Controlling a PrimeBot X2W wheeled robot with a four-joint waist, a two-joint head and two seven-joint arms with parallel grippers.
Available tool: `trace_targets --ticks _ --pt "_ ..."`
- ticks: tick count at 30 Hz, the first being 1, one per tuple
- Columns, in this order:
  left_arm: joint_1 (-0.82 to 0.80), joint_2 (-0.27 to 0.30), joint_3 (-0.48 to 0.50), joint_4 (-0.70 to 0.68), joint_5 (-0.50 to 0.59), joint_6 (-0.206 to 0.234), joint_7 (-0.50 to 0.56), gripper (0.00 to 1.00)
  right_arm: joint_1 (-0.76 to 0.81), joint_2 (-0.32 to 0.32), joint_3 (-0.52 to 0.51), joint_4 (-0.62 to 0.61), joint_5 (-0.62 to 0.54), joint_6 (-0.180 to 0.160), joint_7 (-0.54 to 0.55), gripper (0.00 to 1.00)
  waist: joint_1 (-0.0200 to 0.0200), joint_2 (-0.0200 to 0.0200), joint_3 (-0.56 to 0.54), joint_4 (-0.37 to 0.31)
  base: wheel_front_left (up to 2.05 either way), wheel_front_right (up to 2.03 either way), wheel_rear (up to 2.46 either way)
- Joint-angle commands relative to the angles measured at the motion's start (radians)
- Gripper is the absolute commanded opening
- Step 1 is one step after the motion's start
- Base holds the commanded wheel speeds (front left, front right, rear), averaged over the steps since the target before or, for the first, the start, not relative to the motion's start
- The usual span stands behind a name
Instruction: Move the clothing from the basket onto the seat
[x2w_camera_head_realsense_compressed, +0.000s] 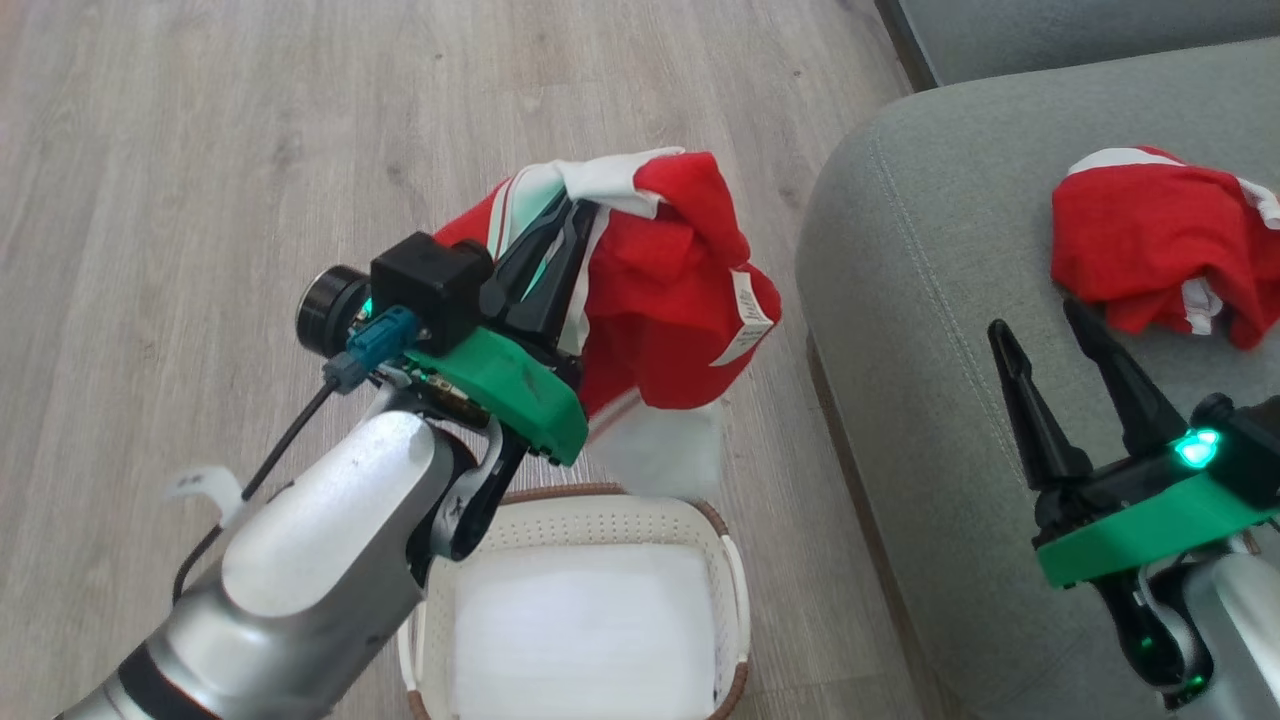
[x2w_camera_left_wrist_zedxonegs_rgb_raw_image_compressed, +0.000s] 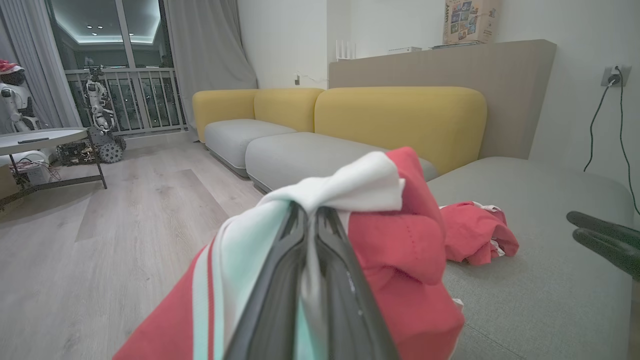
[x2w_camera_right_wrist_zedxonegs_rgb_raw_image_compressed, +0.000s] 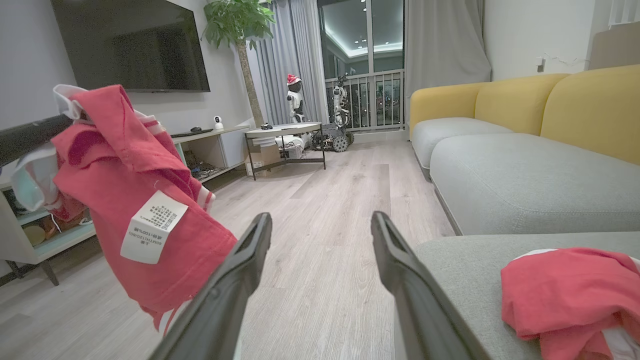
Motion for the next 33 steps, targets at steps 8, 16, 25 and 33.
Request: trace_targets --ticks 8,16,25,33 --pt "-0.07 0.042 0.042 -0.087 0.017 0.028 0.027 0.0 -0.017 -0.015 0.05 -0.028 0.012 0.0 -0.006 1.0 0.0001 0.0 0.012 -0.007 0.0 0.0 0.0" --pt "-0.087 0.032 0.026 -0.086 0.02 0.023 0.039 0.0 -0.067 -0.023 0.139 -0.034 0.015 0.0 -0.006 1.0 0.0001 0.0 0.02 -0.002 0.0 0.0 0.0" --pt "-0.095 0.003 -0.01 -0.07 0.016 -0.003 0.045 0.0 -0.177 -0.037 0.299 0.025 0.019 0.0 -0.006 1.0 0.0001 0.0 0.011 0.025 0.0 0.0 0.0" --pt "-0.094 -0.029 -0.047 -0.052 0.011 -0.027 0.046 0.0 -0.294 -0.058 0.432 0.122 0.052 0.0 -0.006 1.0 0.0001 0.0 0.005 0.069 0.0 0.0 0.0"
